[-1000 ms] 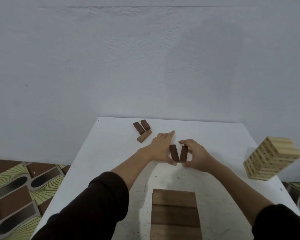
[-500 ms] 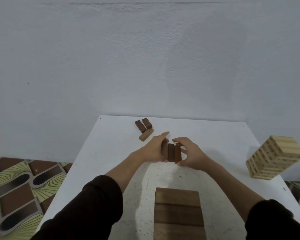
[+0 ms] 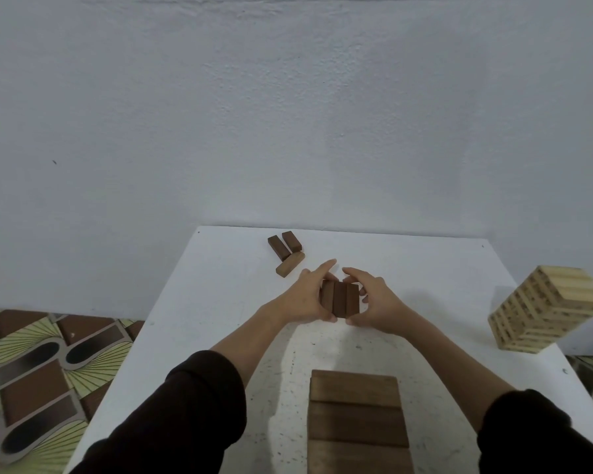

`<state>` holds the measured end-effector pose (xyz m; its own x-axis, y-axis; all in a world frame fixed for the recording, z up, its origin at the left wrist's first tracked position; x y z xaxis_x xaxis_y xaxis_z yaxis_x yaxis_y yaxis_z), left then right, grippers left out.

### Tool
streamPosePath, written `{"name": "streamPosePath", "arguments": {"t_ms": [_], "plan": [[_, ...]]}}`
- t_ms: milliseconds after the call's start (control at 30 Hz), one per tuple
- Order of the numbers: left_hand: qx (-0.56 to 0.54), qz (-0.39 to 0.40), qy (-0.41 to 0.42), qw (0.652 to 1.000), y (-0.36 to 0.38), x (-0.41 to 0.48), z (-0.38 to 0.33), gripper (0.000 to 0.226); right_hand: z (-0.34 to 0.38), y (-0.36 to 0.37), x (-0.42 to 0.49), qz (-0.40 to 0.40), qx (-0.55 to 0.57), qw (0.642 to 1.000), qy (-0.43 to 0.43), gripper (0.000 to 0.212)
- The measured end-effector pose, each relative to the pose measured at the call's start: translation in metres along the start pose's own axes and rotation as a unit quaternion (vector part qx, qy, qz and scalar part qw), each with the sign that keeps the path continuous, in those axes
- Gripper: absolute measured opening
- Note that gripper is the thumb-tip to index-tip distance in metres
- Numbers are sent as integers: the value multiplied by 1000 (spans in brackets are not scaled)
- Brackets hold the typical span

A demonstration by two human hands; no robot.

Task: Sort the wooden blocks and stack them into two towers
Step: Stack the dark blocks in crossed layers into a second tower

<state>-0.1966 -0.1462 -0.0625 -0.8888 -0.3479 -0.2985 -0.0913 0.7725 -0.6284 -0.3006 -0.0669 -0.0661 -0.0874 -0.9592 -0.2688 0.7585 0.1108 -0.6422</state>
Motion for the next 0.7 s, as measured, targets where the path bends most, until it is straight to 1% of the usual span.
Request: {"name": "streamPosePath", "arguments": {"t_ms": [233,333,467,600,700], "plan": [[-32,-14,-1,999,3,-3,2,105,2,2,-1,-17,14,1000,-4,81],[-39,-22,6,999,-2,-9,-5,105,11,-2,-8,-20,17,999,-18,82],[3,-56,37,998,-28,-26,-31,114,41,-21,-23,-24,23,998,-57,89],[-27,-52,68,996,-48,-55,-61,114,83,-40,-48,-24,40,995,-90,91],[-19,-80,92,992,-62,-86,-88,113,117,-51,-74,-39,31,991,-121,92]]}}
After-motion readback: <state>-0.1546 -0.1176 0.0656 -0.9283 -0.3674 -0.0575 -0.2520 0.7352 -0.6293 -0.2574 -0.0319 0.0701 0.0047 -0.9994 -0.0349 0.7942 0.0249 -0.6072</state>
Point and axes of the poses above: each hand's wrist, its own x-axis towards the middle knuckle, its own y-axis out of the palm, z = x × y, the point moved 7 cm from there along x, towards the middle knuckle, and after that the axes turned 13 degrees about z, right-handed, at the moved point
